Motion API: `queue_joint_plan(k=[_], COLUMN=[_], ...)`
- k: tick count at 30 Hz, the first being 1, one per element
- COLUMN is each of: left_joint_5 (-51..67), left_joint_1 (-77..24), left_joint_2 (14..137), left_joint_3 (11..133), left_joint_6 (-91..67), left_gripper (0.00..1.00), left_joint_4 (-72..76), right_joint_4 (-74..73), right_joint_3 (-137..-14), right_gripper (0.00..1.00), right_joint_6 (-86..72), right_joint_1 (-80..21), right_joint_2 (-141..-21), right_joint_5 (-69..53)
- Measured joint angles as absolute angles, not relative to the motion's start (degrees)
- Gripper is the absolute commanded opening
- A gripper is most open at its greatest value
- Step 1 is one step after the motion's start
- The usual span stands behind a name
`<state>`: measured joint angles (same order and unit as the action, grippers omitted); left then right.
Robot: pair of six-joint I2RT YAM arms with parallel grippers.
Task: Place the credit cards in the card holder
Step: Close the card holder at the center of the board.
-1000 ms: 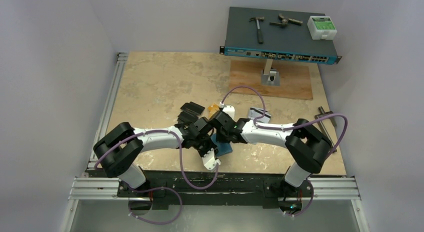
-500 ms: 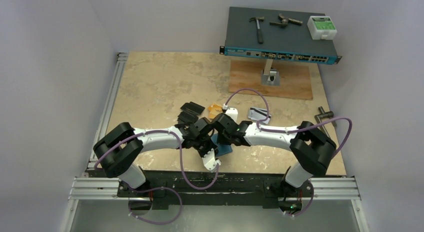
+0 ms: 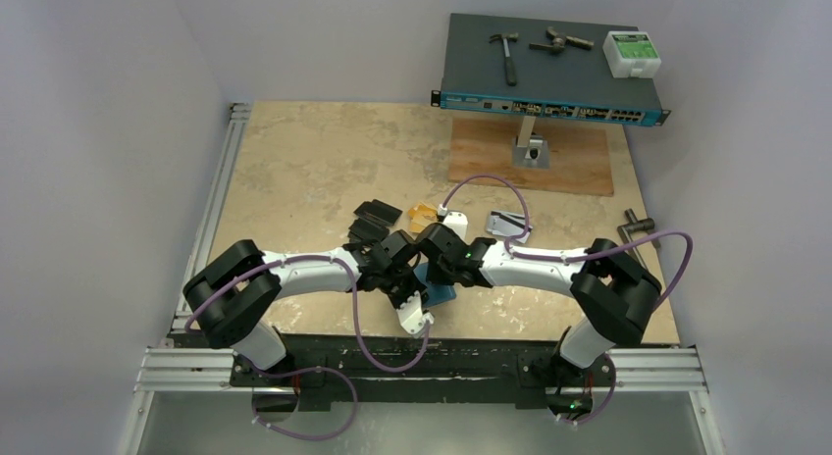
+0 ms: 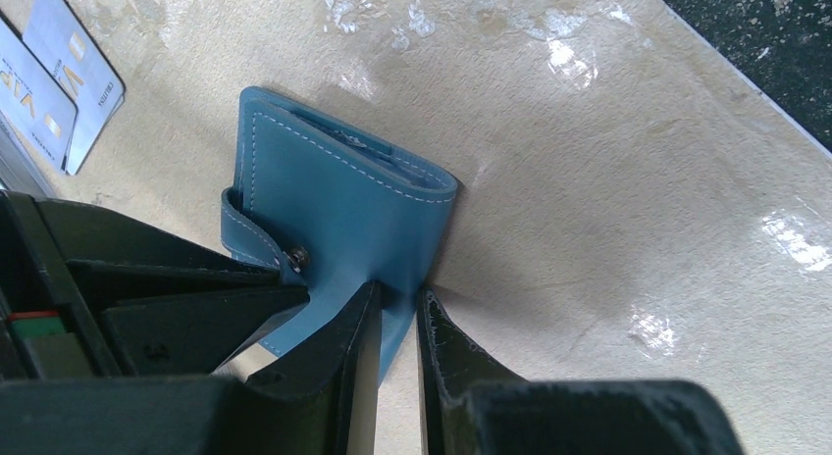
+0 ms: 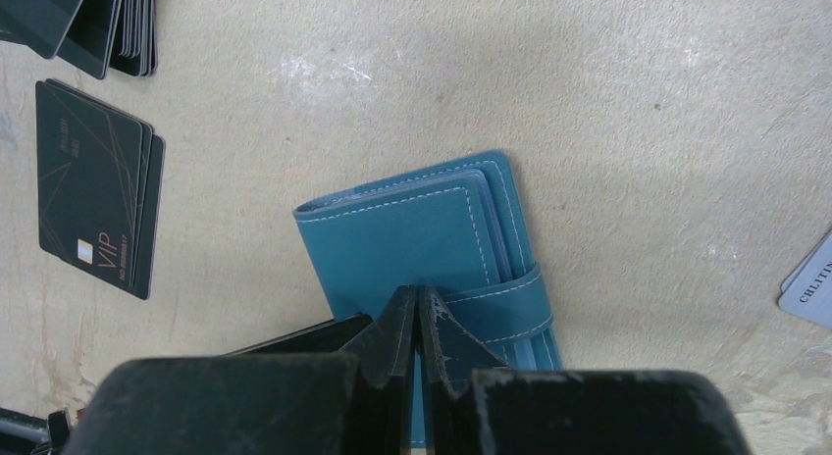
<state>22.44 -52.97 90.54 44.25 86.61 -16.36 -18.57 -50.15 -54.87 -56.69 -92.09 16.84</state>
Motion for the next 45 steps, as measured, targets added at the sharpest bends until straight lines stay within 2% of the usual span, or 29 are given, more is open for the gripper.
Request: queue_joint_plan(k=[22, 33, 45], left_joint_5=[22.35, 24.08, 22.96], left_joint_1=[-52.95, -52.42, -52.6], left_joint_2=[91.11, 91.96, 91.57], left_joint_3=[45.15, 46.72, 46.72], left_joint_6=[85.62, 86.08, 85.43], left_gripper=[0.09, 0.08, 0.1], left_joint_4=[-17.23, -19.46, -19.31], right_joint_4=[-12.88, -11.68, -6.35], right_joint_3=[-45.52, -43.64, -38.5], right_gripper=[0.0, 0.0, 0.0], right_joint_6=[-54.24, -54.68, -61.39], right_joint_1=[-56.75, -60.75, -60.86], right_joint_2=[-90.89, -90.15, -87.2], right_joint_5=[16.16, 20.29, 19.92])
